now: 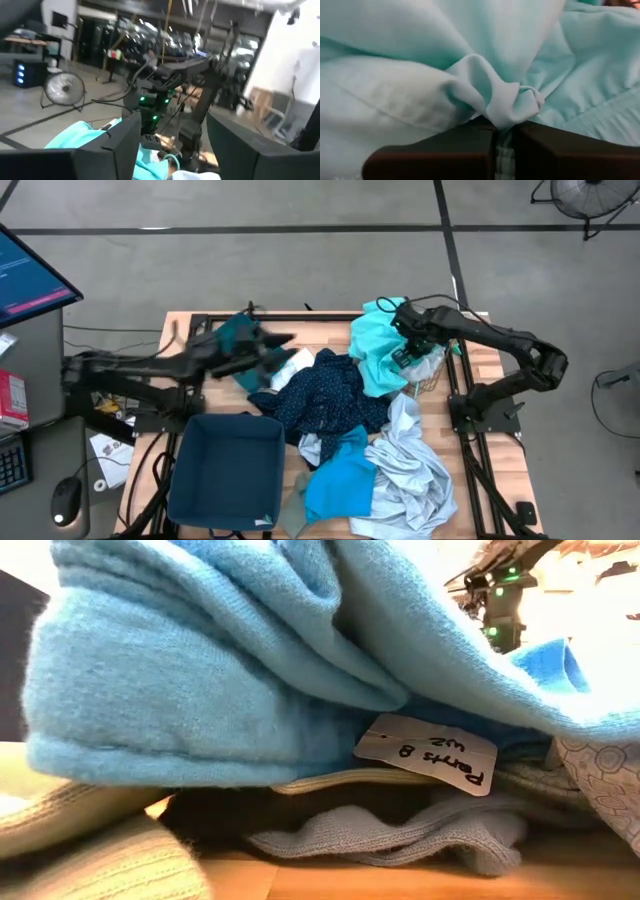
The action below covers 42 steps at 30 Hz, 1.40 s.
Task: Pick & Place Cloths
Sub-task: Put the light blue shorts into the wire basket
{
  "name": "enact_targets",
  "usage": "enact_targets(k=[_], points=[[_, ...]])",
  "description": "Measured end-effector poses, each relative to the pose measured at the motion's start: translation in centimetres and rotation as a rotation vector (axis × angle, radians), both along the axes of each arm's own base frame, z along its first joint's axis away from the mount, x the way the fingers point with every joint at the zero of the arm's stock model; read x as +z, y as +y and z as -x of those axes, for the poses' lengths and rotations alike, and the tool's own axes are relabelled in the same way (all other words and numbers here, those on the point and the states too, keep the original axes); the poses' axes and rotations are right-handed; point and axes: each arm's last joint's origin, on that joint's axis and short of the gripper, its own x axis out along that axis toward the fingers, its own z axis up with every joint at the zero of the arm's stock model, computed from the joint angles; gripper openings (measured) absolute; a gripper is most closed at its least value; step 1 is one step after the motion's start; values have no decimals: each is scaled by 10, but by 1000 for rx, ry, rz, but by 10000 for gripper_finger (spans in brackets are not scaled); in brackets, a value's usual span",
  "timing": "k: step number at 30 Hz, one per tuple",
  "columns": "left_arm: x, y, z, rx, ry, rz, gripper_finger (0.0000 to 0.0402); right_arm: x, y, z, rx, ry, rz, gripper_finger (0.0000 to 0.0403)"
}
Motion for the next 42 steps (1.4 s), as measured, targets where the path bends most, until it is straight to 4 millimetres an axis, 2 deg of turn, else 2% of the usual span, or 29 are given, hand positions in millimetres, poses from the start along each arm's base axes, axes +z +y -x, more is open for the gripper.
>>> enact_targets(k=[2, 6, 9, 14, 19, 23, 28, 36, 42], points=[[-5, 19, -26, -44, 47, 12, 226, -3, 3, 3, 24, -48, -9, 1], [-33, 61, -70, -123, 170, 60, 246, -8, 10, 10, 57, -116, -18, 0], [-44, 85, -95, -154, 214, 8, 256, -12, 14, 15, 64, -147, -14, 0], [-60, 107, -124, -173, 307, -85, 269, -13, 19, 20, 75, -189, -27, 0], [-82, 107, -133, -271, 459, -122, 277, -11, 20, 19, 83, -203, -18, 0], [-93, 97, -142, -311, 478, -196, 279, -12, 19, 17, 87, -215, -19, 0], [-120, 90, -153, -341, 530, -178, 279, -12, 19, 16, 96, -226, -26, 0], [-132, 96, -162, -205, 508, -218, 279, -12, 20, 16, 103, -236, -49, 1], [-138, 107, -175, -208, 487, -222, 279, -12, 21, 15, 112, -237, -49, 1]])
